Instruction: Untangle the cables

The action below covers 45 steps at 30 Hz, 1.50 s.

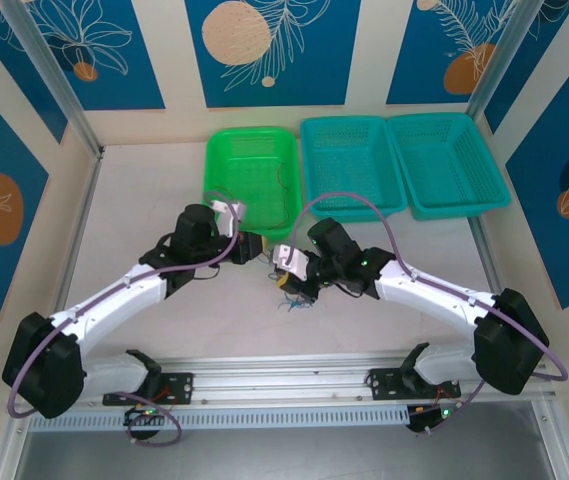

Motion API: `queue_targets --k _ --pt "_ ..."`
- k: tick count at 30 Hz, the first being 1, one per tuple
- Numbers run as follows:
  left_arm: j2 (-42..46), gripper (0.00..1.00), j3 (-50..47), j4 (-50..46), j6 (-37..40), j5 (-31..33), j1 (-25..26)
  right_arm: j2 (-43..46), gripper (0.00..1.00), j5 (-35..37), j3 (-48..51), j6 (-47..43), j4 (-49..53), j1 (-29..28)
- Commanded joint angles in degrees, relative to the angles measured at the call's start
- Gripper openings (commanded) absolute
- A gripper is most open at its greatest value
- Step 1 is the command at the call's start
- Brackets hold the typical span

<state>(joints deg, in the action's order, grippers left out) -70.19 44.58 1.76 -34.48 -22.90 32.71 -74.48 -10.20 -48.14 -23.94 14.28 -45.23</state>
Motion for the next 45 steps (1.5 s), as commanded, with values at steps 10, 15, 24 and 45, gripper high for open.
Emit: queue_targets --k 10,15,24,45 --pt "11.31 0.00 0.55 -5.46 1.33 12.18 -2.92 -9.47 0.09 14.49 2.04 46.11 -12.83 0.41" --pt "15.45 0.00 0.87 -11.58 2.86 16.87 -5.59 -10.92 0.17 19.40 8.51 61.87 -10.55 2.79" --pt "14.31 0.00 -3.39 -3.92 1.97 7.59 -6.76 -8.27 0.37 11.84 12.44 67.86 -3.95 7.84" --pt "11.02 0.00 -13.49 7.82 -0.27 0.33 -5.24 -0.65 0.99 5.69 4.17 75.81 -7.24 10.44"
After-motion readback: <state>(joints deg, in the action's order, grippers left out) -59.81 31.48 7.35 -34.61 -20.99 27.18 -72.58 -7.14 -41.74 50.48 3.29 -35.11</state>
